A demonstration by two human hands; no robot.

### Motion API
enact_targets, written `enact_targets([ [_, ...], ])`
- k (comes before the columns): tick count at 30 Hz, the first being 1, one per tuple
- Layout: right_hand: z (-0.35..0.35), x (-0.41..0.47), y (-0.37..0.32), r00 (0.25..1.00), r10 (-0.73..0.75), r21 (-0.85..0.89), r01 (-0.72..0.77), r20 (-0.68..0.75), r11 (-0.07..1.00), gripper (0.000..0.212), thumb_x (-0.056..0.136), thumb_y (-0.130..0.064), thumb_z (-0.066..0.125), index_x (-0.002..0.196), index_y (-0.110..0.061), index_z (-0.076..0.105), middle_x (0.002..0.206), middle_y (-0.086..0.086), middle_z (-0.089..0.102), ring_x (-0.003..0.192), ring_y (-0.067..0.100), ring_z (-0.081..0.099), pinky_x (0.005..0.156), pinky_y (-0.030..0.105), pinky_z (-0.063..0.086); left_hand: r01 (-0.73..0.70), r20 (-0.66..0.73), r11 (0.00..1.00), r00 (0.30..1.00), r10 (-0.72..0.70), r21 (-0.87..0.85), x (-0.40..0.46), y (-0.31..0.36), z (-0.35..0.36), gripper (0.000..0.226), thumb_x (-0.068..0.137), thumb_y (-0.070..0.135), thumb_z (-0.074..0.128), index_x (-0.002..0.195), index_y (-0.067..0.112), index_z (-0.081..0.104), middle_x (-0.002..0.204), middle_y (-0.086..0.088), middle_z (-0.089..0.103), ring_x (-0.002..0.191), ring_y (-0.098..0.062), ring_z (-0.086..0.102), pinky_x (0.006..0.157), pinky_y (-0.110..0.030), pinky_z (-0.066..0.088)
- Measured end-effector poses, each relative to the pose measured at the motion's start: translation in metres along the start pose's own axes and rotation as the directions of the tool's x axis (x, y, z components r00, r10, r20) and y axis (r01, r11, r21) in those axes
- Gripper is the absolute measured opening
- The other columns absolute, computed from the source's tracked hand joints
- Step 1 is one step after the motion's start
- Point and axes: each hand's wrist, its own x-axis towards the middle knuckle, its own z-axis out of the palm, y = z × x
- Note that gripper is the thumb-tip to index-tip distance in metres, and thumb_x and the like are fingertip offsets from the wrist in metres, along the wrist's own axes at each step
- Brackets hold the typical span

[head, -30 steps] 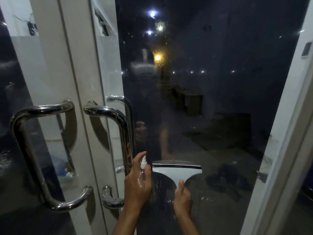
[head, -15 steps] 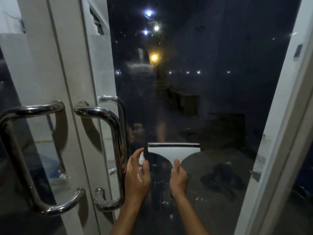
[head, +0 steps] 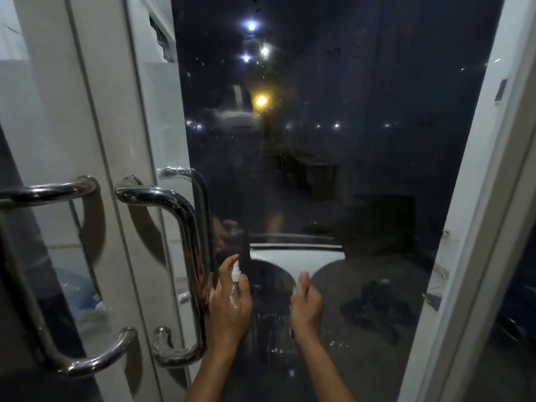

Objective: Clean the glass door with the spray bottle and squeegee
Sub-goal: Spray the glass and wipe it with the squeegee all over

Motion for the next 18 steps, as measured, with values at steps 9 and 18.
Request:
enact_targets([
  [9,0.012,0.006,0.035,0.993,0.104,-0.201,-0.111,-0.049,0.973,0.059,0.101,-0.054,0.038,0.068,-0.011,0.063,0.068,0.002,0.065,0.066,0.020,0.062,0.063,0.031,0.046,-0.036,-0.078,0.999,0.996,0.037,0.019,-0.005,-0.009,0.008,0.047,0.098,0.037,0.038,0.138,0.014,0.050,0.115,0.016,0.050,0.108,-0.006,0.054,0.090,-0.040,0.048],
  [18,-0.029,-0.026,0.103,0.963,0.269,-0.338,-0.262,-0.025,0.904,0.068,0.092,-0.068,0.037,0.077,-0.011,0.070,0.079,0.009,0.069,0.079,0.035,0.066,0.072,0.052,0.059,0.041,-0.032,0.995,0.999,-0.038,0.093,-0.029,-0.023,0.010,0.046,0.096,0.040,0.037,0.137,0.023,0.050,0.126,-0.009,0.066,0.118,-0.036,0.056,0.097,-0.049,0.049],
])
